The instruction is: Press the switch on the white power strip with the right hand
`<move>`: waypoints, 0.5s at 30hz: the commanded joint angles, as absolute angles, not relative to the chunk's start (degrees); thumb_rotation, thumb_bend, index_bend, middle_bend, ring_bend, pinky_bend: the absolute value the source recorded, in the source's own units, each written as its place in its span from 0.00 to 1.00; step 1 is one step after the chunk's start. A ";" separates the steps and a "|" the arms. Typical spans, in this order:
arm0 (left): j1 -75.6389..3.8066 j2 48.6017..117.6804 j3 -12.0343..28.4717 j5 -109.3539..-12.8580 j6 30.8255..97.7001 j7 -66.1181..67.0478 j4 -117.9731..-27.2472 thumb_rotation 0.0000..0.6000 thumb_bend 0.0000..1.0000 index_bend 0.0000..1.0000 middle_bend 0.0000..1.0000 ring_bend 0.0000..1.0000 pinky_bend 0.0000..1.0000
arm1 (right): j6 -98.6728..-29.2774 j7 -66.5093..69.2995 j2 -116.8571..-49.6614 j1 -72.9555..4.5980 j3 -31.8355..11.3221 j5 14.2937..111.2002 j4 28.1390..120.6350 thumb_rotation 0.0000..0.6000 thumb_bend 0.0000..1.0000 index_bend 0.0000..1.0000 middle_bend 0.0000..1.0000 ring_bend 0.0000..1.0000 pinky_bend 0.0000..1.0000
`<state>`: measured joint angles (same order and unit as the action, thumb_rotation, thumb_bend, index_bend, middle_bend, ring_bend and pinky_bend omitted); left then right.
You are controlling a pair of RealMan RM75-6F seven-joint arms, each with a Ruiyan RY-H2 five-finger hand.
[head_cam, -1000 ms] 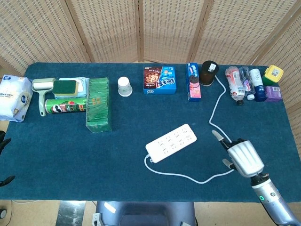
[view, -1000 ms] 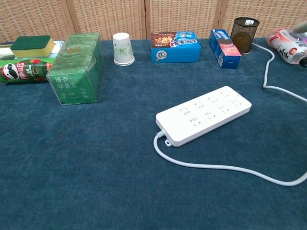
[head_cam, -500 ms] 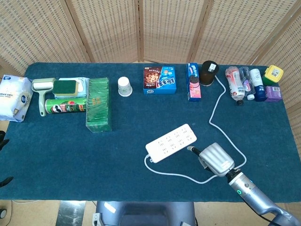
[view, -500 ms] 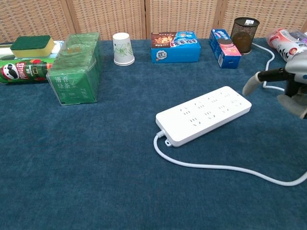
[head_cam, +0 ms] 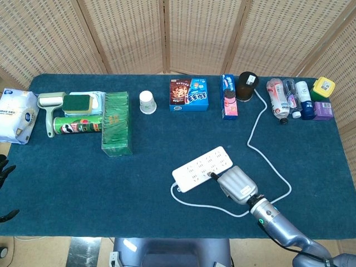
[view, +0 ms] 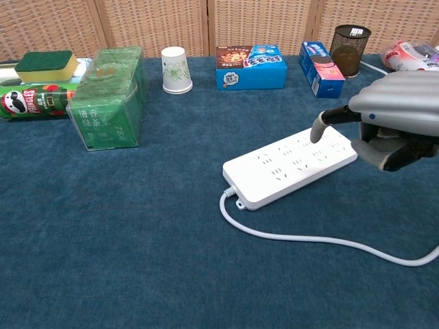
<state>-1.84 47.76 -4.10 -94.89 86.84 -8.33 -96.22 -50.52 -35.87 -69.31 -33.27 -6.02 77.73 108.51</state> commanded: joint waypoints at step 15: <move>-1.74 47.56 -4.43 -95.86 87.13 -7.28 -97.21 1.00 0.05 0.00 0.00 0.00 0.00 | -56.95 -59.45 -80.68 -43.74 -6.80 51.56 112.93 1.00 0.78 0.24 0.96 1.00 1.00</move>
<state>-1.72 47.57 -4.43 -95.84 87.14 -7.30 -97.18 -54.74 -56.87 -79.02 -42.07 -6.81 54.44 112.62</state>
